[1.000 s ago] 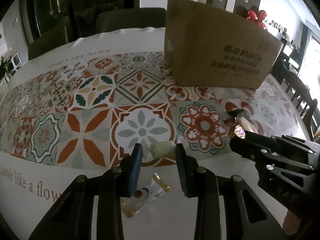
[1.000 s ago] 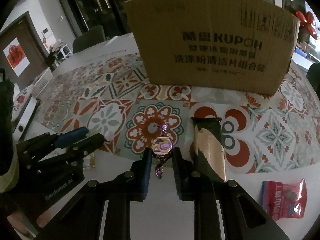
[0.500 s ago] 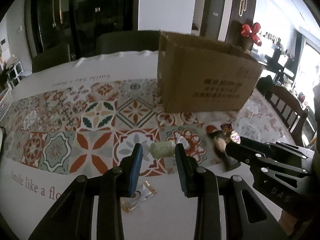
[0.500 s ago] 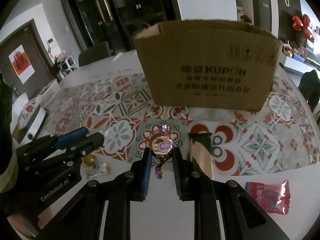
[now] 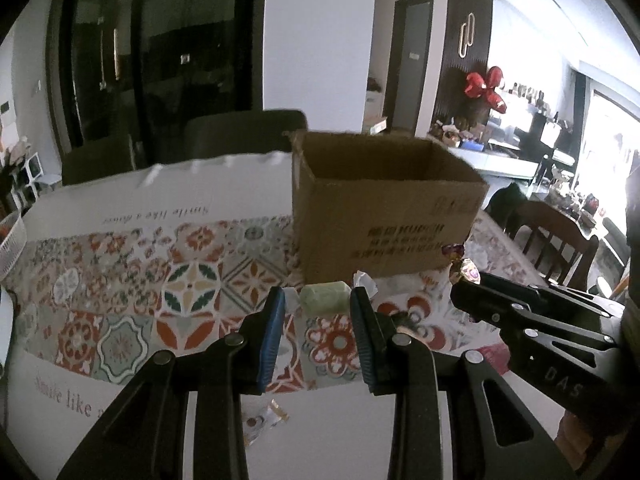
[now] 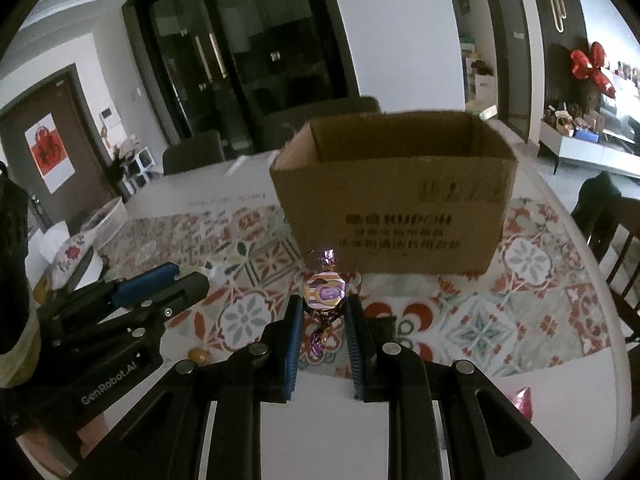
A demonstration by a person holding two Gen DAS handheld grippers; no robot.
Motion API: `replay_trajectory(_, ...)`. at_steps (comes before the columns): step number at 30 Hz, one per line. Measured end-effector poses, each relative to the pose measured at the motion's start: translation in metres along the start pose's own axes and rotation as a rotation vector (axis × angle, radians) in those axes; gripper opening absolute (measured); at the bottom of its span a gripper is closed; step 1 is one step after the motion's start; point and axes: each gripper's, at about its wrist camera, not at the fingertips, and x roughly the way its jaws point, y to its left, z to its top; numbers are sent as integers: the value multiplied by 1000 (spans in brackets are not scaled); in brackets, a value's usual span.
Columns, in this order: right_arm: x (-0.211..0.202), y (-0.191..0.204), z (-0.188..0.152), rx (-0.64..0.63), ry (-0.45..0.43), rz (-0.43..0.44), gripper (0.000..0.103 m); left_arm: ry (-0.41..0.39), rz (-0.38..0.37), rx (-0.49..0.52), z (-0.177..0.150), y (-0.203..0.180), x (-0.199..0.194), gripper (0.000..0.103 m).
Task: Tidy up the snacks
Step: 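Carry the green snack with the left tool while the right tool carries the purple candy into the box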
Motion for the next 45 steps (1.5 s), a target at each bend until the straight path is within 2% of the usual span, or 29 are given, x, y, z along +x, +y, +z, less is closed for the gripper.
replay_trajectory(13, -26, -20, 36, 3, -97, -32, 22, -90, -15, 23, 46, -19, -7, 33)
replay_trajectory(21, -32, -33, 65, -2, -139, -49, 22, -116, -24, 16, 74, -26, -1, 33)
replay_trajectory(37, -2, -68, 118, 6, -137, -82, 22, -79, -24, 17, 127, -38, 53, 33)
replay_trajectory(45, 24, -87, 143, 9, -100, -110, 22, -25, -40, -2, 154, -39, 88, 34)
